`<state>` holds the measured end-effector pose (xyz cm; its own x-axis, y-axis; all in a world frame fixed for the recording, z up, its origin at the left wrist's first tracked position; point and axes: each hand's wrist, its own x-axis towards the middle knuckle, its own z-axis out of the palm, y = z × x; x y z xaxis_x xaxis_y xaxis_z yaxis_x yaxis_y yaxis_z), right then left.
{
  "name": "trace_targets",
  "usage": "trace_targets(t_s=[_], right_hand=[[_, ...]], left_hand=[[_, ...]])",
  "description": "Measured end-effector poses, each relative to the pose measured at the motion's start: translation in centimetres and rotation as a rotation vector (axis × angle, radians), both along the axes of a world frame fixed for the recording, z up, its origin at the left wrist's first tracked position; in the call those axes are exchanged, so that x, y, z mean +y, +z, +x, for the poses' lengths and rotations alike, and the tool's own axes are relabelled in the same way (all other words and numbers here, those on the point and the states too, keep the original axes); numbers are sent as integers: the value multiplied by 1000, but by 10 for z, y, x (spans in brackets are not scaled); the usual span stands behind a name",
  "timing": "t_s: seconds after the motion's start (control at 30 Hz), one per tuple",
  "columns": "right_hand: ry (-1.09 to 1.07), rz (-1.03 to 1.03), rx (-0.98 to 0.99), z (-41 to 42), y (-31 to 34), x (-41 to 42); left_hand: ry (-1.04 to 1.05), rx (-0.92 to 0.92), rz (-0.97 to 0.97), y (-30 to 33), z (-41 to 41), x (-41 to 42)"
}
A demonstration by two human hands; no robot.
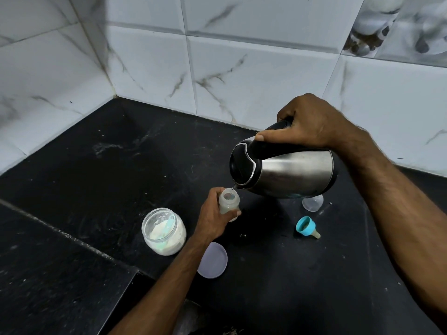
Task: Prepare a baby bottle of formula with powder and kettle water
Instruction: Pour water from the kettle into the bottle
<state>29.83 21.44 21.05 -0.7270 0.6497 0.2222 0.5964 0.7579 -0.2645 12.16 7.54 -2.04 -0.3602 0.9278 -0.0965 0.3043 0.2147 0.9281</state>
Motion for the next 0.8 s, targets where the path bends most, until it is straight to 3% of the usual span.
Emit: trace_targets(t_s=[0.8], right_hand=[[-13,3,-1,-1,1,-3]], left_hand=[[-1,3,14,-1,0,0]])
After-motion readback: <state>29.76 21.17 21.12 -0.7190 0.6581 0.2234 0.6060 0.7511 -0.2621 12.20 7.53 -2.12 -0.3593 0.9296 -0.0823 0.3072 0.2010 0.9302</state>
